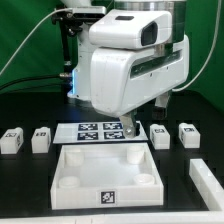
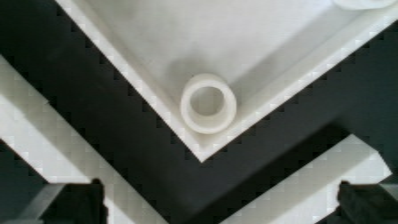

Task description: Assemble one leg

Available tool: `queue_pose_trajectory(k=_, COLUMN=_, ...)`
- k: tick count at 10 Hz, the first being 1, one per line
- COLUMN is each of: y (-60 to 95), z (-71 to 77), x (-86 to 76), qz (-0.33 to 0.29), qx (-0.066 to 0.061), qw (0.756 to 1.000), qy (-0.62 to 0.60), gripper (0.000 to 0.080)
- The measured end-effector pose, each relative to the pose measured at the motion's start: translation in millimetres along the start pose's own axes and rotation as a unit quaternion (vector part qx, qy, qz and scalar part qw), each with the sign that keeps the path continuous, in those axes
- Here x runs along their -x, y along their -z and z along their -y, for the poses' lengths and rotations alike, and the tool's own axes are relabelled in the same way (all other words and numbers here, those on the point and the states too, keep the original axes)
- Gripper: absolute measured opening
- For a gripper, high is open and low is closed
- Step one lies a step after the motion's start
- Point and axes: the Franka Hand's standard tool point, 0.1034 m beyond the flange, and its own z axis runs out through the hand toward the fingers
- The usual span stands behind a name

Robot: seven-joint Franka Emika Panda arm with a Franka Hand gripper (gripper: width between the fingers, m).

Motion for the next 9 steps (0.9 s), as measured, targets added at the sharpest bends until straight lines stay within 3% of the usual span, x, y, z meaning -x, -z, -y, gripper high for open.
queue_pose_trajectory(k=5, y=-1.3, z=1.2, x=0.7, qz=0.000, qx=0.000, qw=1.000, qy=0.015, gripper=0.0650)
queue_pose_trajectory(k=7, y=-16.9, z=24.8, x=20.6, qz=0.006, qx=-0.007, qw=0.997, qy=0.082, gripper=0.0650)
queue_pose_trajectory(k=9, y=-33.4, z=52.7, x=56.2, qz=0.005, qx=-0.008, qw=0.984, qy=0.176, gripper=0.0650)
